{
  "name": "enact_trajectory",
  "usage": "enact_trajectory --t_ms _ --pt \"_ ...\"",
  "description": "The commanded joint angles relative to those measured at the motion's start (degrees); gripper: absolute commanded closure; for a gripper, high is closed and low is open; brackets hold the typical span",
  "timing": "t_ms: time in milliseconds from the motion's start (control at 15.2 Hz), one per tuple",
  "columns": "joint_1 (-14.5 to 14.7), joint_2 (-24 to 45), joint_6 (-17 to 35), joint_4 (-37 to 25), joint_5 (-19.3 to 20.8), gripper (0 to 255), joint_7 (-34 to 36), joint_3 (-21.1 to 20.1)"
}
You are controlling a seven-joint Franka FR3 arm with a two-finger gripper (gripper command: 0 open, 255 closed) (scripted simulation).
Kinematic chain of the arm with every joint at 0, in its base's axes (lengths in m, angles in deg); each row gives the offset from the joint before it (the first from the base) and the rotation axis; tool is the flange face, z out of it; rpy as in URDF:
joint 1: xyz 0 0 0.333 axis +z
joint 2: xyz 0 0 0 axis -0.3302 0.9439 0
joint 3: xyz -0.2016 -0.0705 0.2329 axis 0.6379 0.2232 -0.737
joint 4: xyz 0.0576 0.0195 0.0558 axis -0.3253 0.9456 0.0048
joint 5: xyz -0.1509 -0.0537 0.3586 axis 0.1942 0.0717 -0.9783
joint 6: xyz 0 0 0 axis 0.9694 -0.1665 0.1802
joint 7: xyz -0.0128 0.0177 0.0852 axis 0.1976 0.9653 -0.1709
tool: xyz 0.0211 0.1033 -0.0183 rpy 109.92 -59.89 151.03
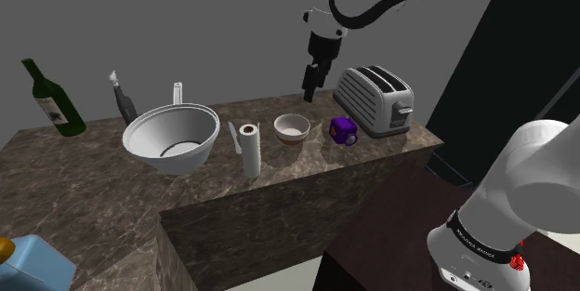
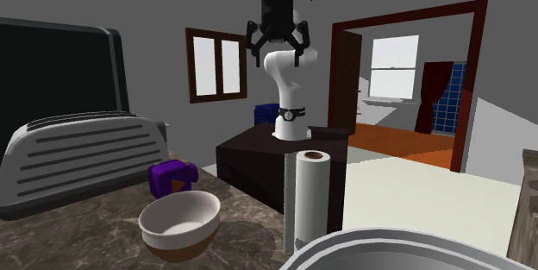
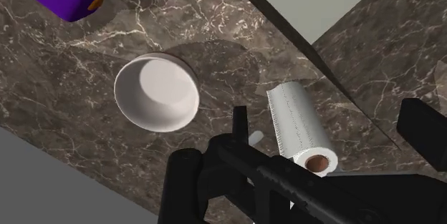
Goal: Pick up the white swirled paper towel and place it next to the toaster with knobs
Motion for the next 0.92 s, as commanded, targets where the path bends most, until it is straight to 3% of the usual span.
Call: enact_trajectory --t_ms 0,858 --pt "0.53 4.75 2.31 -2.42 0.48 0 -0.88 -0.6" --pt "4.32 32.68 9.72 -22.28 6.76 0 -4.43 -3.76"
